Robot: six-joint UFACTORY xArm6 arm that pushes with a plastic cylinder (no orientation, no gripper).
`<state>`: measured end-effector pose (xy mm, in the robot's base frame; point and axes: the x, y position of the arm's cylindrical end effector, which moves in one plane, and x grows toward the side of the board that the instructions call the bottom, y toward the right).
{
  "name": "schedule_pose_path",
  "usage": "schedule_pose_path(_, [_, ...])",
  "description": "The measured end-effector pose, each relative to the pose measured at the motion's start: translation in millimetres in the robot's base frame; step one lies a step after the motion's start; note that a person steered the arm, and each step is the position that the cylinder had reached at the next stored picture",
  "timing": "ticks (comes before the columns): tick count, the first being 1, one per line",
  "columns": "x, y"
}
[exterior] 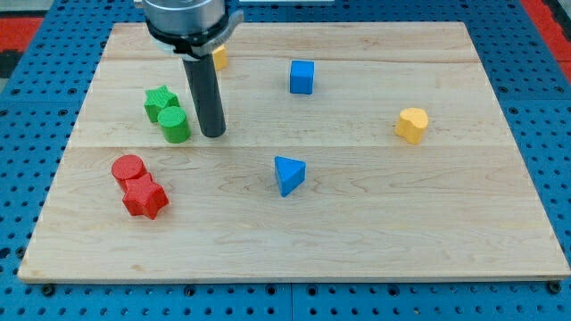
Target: Nudge the blue triangle towards the right side of the blue cube
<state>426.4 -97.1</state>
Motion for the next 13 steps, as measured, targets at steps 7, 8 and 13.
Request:
schedule_pose_path(7, [109,99])
schedule_pose_path(8, [71,91])
schedule_pose_path(13, [-81,84])
